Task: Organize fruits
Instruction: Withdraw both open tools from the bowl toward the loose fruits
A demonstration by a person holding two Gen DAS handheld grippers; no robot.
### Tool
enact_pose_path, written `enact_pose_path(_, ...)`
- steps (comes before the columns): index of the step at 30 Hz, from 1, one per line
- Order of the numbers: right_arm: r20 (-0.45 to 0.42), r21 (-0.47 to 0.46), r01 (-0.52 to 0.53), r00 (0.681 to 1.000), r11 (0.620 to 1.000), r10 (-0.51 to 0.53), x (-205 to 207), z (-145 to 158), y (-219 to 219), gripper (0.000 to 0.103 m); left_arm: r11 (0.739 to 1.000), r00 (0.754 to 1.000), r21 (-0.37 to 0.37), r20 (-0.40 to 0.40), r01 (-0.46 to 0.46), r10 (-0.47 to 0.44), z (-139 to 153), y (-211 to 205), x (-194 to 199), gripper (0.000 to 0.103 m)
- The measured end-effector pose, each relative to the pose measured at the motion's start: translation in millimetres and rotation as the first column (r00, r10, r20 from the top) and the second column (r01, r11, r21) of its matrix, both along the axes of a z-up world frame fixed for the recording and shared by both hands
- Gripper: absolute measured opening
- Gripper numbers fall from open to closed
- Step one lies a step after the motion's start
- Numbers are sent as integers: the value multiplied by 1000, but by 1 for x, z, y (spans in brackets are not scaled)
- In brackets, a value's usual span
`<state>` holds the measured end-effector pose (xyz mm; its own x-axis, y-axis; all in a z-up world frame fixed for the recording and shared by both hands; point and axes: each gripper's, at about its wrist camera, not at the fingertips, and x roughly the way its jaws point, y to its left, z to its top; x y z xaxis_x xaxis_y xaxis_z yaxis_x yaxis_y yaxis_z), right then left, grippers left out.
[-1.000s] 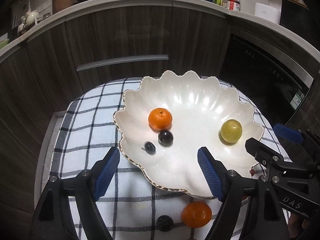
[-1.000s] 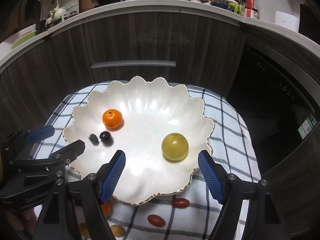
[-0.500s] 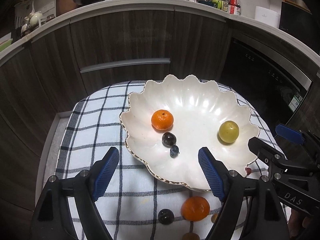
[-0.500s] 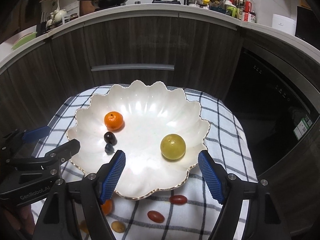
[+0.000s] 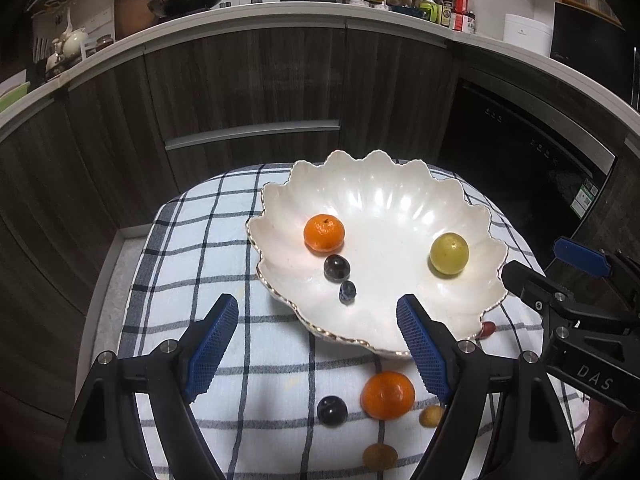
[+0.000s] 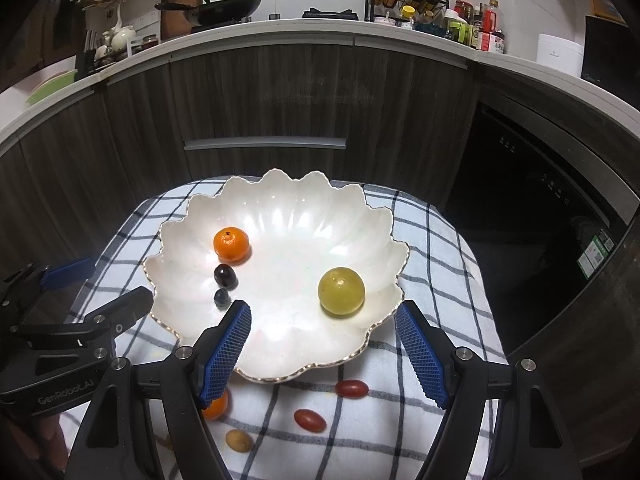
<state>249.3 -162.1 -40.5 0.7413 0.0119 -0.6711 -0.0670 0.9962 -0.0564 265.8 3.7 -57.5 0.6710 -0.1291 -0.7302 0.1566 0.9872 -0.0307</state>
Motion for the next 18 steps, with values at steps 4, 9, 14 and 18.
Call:
enact_pose_path(4, 1, 0, -1, 1000, 1000, 1, -3, 0, 0, 76, 1000, 1000, 4, 3, -5, 5, 0, 1, -8, 81)
enact_pose_path(9, 6, -1, -4, 1000, 1000, 4, -14, -2, -1, 76, 1000, 1000, 0, 5, -13, 13, 0, 2, -15, 81)
enact_pose_path(14, 4, 2, 0, 1000, 1000, 0, -24, -6, -6, 76, 1000, 1000, 6, 3, -13, 13, -2, -1, -24, 81)
enact_pose_path(18, 5, 3, -1, 1000, 1000, 1, -28, -7, -8, 76, 1000, 1000, 10, 4, -11, 11, -4, -2, -32, 81)
